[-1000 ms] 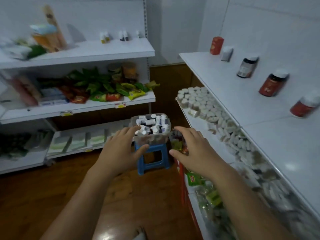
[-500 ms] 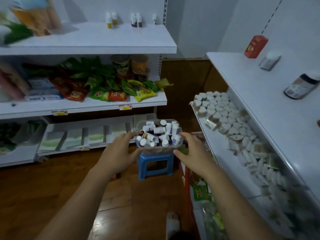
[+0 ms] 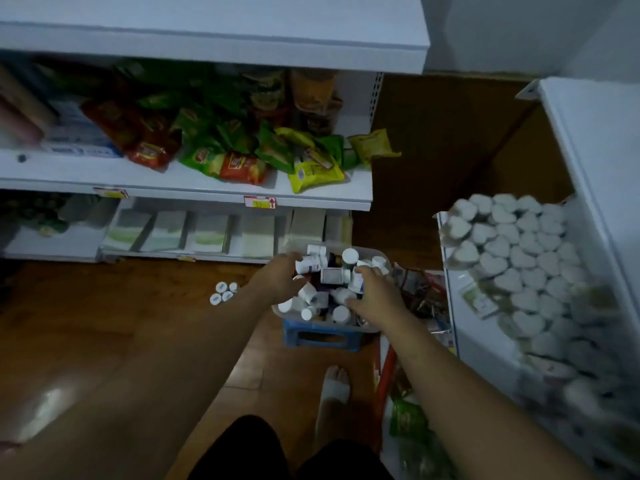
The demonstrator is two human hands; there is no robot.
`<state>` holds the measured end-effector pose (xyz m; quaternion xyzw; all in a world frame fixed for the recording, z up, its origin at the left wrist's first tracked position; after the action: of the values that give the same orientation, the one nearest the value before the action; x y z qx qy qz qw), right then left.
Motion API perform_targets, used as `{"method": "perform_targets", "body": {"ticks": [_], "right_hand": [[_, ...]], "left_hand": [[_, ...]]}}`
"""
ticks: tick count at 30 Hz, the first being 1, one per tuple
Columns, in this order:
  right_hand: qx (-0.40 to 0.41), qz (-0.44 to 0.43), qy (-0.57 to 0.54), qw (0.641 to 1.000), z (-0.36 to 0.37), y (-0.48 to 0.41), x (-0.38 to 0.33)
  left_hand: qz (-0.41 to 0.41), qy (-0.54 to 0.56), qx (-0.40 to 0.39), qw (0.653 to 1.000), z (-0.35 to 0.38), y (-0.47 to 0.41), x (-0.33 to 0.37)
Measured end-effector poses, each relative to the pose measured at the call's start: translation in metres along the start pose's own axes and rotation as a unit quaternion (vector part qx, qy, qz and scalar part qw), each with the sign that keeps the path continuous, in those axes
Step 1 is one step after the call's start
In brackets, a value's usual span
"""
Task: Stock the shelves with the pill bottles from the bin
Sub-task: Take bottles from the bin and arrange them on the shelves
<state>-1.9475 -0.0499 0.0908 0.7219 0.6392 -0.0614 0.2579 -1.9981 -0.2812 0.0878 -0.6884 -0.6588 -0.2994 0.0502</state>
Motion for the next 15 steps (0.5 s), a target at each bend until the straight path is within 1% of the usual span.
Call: {"method": "perform_targets", "body": {"ticks": [3, 6, 10, 13, 15], "right_hand": [[-0.047, -0.028, 0.062, 0.997, 0.022, -0.043, 0.012], [-0.082, -0.055, 0.085, 0.991, 0.049, -0.078, 0.02], [-0.12, -0.083, 0.134, 0.98, 0.082, -0.11, 0.018], [-0.117, -0.099, 0.188, 0.97, 0.101, -0.127, 0.012], [-0.1, -0.104, 0.214, 0.966, 0.109, -0.133, 0.009]], "left_hand": [[-0.005, -0.041, -0.019, 0.999, 0.026, -0.045, -0.009], [0.002, -0.077, -0.028, 0.997, 0.054, -0.085, -0.022], [-0.003, -0.134, -0.082, 0.988, 0.085, -0.121, -0.033], [-0.008, -0.137, -0.113, 0.984, 0.102, -0.136, -0.045], [-0.012, -0.139, -0.11, 0.984, 0.108, -0.14, -0.051]]}}
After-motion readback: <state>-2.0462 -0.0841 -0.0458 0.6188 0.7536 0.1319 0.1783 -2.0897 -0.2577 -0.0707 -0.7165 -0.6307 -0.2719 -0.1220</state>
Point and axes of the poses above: each hand's wrist, its own y-axis away from the middle knuckle, its own z-axis out of the palm, x = y × z, the point moved 3 cm from there along -y, towards the middle knuckle, and after that the axes turned 11 degrees about x, right-handed, at the moved point
